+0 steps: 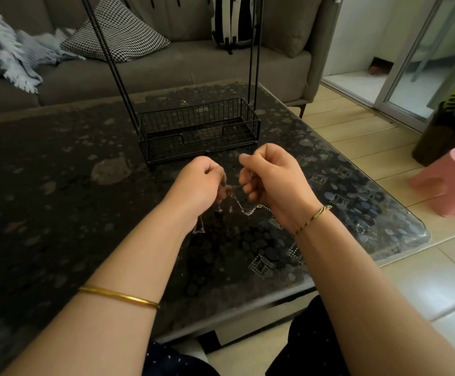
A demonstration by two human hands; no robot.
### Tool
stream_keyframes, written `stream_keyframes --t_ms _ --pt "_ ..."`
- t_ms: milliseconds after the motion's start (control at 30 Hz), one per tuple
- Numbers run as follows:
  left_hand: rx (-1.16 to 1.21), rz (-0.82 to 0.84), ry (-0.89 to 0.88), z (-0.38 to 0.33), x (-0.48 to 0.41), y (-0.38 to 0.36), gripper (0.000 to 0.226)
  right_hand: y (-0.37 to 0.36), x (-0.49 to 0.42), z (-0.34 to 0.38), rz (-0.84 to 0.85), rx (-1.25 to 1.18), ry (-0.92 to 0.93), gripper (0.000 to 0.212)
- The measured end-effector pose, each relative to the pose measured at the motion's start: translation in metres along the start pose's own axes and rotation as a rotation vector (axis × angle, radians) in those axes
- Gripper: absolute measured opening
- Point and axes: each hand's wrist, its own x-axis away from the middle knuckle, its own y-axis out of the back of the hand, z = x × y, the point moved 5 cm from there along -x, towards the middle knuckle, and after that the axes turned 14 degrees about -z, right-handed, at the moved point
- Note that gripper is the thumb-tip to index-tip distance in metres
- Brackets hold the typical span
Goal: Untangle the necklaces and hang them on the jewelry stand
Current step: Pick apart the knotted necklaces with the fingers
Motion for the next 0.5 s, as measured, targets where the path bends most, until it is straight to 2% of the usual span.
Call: stream_keyframes --t_ms 200,367,500 --pt "0.035 -0.039 -0.015 -0.0001 -0.0012 0.0017 0.015 -0.0023 0.0 -0.0044 0.049 0.226 0.015 0.004" --pt "0.056 -0.074 -0.023 0.0002 -0.0027 0.0033 0.016 -0.005 0.0016 -0.0082 0.119 0.339 -0.007 0.012" --pt "0.088 -0.111 0.0 -0.0005 -0.0053 0.0059 0.017 -0.0073 0.0035 -0.0071 0.154 0.381 0.054 0.007"
